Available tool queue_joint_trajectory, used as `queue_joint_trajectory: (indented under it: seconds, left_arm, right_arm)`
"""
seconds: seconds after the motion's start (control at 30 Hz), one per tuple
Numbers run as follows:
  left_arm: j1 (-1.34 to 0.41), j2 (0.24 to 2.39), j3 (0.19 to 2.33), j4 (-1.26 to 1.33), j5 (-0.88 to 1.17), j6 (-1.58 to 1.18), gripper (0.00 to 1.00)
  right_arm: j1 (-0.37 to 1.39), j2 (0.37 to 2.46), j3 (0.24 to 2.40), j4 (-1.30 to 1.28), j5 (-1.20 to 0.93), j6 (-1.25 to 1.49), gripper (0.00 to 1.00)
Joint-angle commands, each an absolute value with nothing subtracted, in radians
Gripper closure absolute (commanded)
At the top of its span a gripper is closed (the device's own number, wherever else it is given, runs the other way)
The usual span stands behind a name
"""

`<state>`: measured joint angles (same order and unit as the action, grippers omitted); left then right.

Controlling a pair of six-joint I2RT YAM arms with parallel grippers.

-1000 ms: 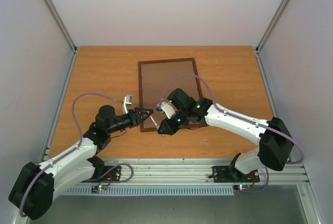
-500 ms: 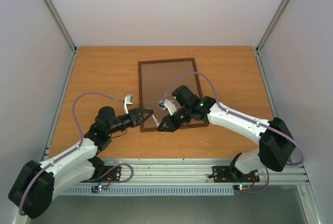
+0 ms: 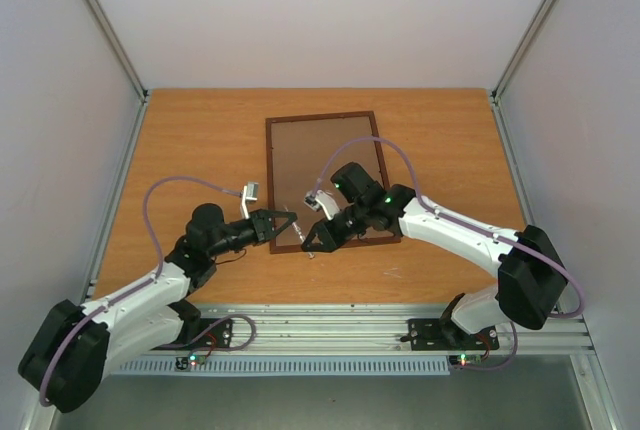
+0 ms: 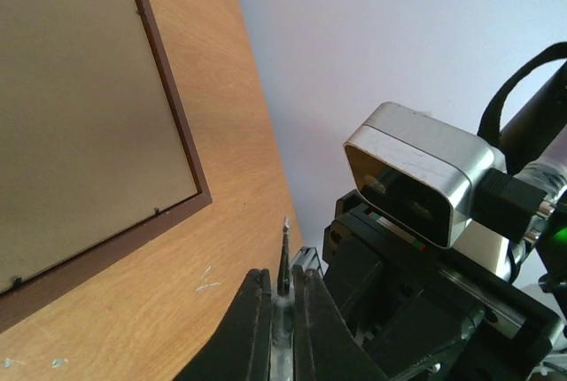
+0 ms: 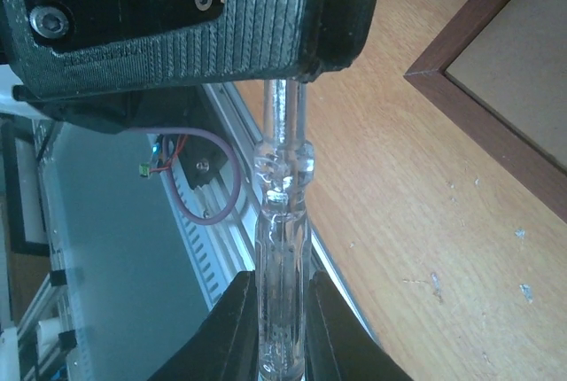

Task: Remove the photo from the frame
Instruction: Pick up the screwdriver from the center of the board.

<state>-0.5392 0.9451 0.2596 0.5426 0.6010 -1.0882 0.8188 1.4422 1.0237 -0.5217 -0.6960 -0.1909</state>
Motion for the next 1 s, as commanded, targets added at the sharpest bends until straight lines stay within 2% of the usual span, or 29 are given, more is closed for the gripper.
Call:
queue_joint_trajectory:
  seconds: [0.0,0.1,0.23,0.37,0.6,0.73,0.97]
  left_arm:
    - [-0.546,0.948,0.251,0.658,0.603,-1.086,1.0]
    - [-0.546,0.926,0.238,0.657,0.566,-1.091,1.0]
    - [-0.546,0.89,0.228,0.624,0.497,-1.115,0.99]
    - [-0.546,0.842,0.211,0.619,0.411,-1.166,1.0]
    - [-0.546,0.76,0.187,0.581,0.257,-1.267,1.0]
    - [-0.546,0.748,0.187,0.601,0.223,-1.317,1.0]
    - [-0.546,0.766,0.189,0.634,0.215,-1.35,0.99]
  right_arm:
    - [0.815,1.435,1.03,-0.507,-0.699,-0.181,0.97]
    - [0.816,1.412,1.017,-0.495,-0.661,-0.178,0.86]
    - [0.816,1.356,0.985,-0.46,-0.594,-0.179,0.64]
    - [0.818,1.301,0.925,-0.37,-0.522,-0.167,0.5]
    - [0.833,1.2,0.762,-0.04,-0.415,-0.067,0.4]
    - [0.842,1.207,0.717,0.11,-0.367,-0.045,0.39]
    - [0.856,1.298,0.71,0.311,-0.421,0.026,0.38]
